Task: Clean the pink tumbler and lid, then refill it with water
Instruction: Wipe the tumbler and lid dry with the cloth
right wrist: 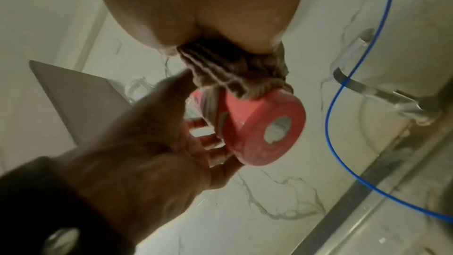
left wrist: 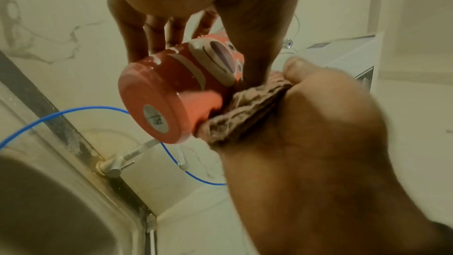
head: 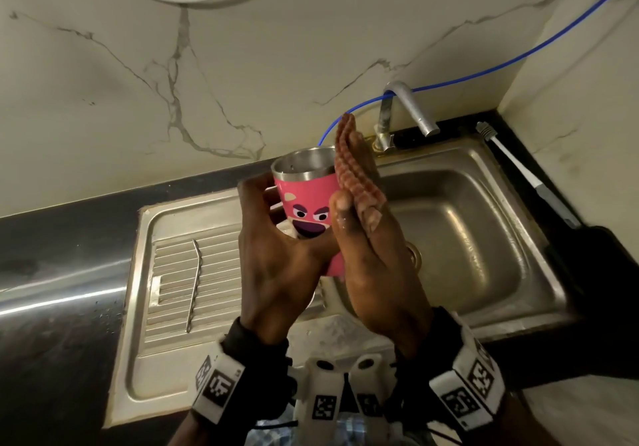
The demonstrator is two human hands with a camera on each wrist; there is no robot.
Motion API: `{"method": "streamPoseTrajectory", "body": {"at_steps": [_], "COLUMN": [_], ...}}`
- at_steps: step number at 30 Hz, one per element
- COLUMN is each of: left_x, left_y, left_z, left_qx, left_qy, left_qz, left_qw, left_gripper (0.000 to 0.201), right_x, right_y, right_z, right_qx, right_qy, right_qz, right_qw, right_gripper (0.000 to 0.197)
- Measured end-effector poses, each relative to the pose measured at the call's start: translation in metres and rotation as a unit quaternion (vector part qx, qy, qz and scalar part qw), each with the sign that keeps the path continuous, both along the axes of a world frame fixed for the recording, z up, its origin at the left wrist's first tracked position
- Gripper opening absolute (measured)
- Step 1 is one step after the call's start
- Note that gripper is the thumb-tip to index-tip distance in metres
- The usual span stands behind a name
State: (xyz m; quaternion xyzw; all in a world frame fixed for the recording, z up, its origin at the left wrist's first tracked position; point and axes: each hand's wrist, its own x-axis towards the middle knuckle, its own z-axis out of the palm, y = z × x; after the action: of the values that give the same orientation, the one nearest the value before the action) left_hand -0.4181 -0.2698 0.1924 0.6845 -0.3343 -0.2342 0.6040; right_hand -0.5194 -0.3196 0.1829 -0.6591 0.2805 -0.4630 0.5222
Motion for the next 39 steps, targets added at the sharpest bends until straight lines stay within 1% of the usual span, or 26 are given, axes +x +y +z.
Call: {"method": "streamPoseTrajectory", "body": {"at_steps": [1,3,4,5,6,8,10,11,12,14,17,18,19,21,23,26,28,29,30,31,32,34,35,36,37,39], "left_x": [0.000,0.001,0.002,0.005,0.007,0.014,0.022,0.025,0.026,0.022,0.013,0.012,0.011,0.013,0.017,0.024,0.026,0.025,0.025,0.024,0.023,0.023,0.024,0.025,0.026,0.030], "left_y": [0.000,0.000,0.000,-0.001,-0.002,-0.006,-0.010,-0.011,-0.011,-0.007,-0.001,0.001,0.001,0.001,0.000,-0.002,-0.002,-0.001,0.000,0.001,0.003,0.005,0.006,0.006,0.006,0.007], "left_z": [0.000,0.001,0.001,0.003,0.004,0.005,0.003,0.001,-0.002,-0.009,-0.016,-0.018,-0.019,-0.018,-0.014,-0.012,-0.014,-0.015,-0.017,-0.018,-0.019,-0.018,-0.017,-0.016,-0.015,-0.015], "left_qx": [-0.010,-0.031,-0.045,-0.060,-0.076,-0.100,-0.103,-0.101,-0.097,-0.085,-0.073,-0.071,-0.071,-0.080,-0.098,-0.122,-0.134,-0.138,-0.139,-0.141,-0.146,-0.159,-0.161,-0.162,-0.159,-0.143], "left_qy": [0.012,0.023,0.028,0.036,0.045,0.057,0.057,0.057,0.057,0.067,0.072,0.060,0.048,0.051,0.073,0.109,0.141,0.154,0.162,0.164,0.166,0.172,0.174,0.174,0.172,0.166], "left_qz": [-0.004,-0.015,-0.018,-0.019,-0.020,-0.014,-0.007,-0.010,-0.019,-0.044,-0.078,-0.088,-0.094,-0.091,-0.071,-0.031,-0.018,-0.018,-0.023,-0.034,-0.050,-0.088,-0.108,-0.123,-0.134,-0.147], "left_qw": [1.000,0.999,0.998,0.997,0.996,0.993,0.993,0.993,0.993,0.993,0.992,0.992,0.992,0.991,0.990,0.986,0.981,0.978,0.977,0.976,0.974,0.968,0.965,0.964,0.963,0.965], "left_gripper": [0.077,0.078,0.079,0.080,0.080,0.077,0.075,0.075,0.076,0.075,0.069,0.069,0.071,0.074,0.076,0.077,0.076,0.075,0.076,0.077,0.077,0.079,0.080,0.081,0.082,0.084], "right_x": [0.002,0.004,0.004,0.004,0.002,0.000,-0.006,-0.009,-0.011,-0.010,-0.002,0.001,0.002,0.002,0.001,-0.003,-0.008,-0.011,-0.012,-0.012,-0.011,-0.014,-0.016,-0.020,-0.023,-0.026], "right_y": [-0.007,-0.017,-0.019,-0.019,-0.016,-0.001,0.020,0.028,0.033,0.028,-0.001,-0.009,-0.015,-0.017,-0.008,0.018,0.026,0.026,0.025,0.021,0.017,0.007,0.004,0.002,0.001,-0.001], "right_z": [0.003,0.002,-0.001,-0.006,-0.011,-0.022,-0.028,-0.028,-0.023,-0.011,-0.003,-0.002,-0.003,-0.011,-0.024,-0.038,-0.040,-0.039,-0.035,-0.031,-0.024,-0.011,-0.006,-0.004,-0.003,-0.006], "right_qx": [0.028,0.115,0.162,0.196,0.210,0.207,0.201,0.186,0.164,0.129,0.073,0.075,0.099,0.180,0.213,0.216,0.221,0.228,0.247,0.287,0.349,0.491,0.535,0.559,0.573,0.594], "right_qy": [-0.023,-0.073,-0.093,-0.107,-0.111,-0.085,-0.039,-0.021,-0.014,-0.049,-0.053,-0.064,-0.079,-0.113,-0.110,-0.038,0.000,-0.001,-0.019,-0.046,-0.082,-0.162,-0.194,-0.216,-0.226,-0.217], "right_qz": [0.010,0.037,0.048,0.049,0.051,0.052,0.060,0.061,0.063,0.072,0.046,0.049,0.052,0.059,0.062,0.076,0.059,0.054,0.062,0.076,0.087,0.105,0.126,0.147,0.157,0.164], "right_qw": [0.999,0.990,0.981,0.974,0.970,0.973,0.977,0.980,0.984,0.988,0.995,0.994,0.991,0.975,0.969,0.973,0.973,0.972,0.967,0.954,0.930,0.849,0.812,0.787,0.772,0.757], "right_gripper": [0.054,0.042,0.045,0.052,0.059,0.063,0.070,0.076,0.077,0.064,0.060,0.057,0.052,0.045,0.050,0.061,0.068,0.070,0.070,0.066,0.063,0.057,0.057,0.059,0.060,0.059]}}
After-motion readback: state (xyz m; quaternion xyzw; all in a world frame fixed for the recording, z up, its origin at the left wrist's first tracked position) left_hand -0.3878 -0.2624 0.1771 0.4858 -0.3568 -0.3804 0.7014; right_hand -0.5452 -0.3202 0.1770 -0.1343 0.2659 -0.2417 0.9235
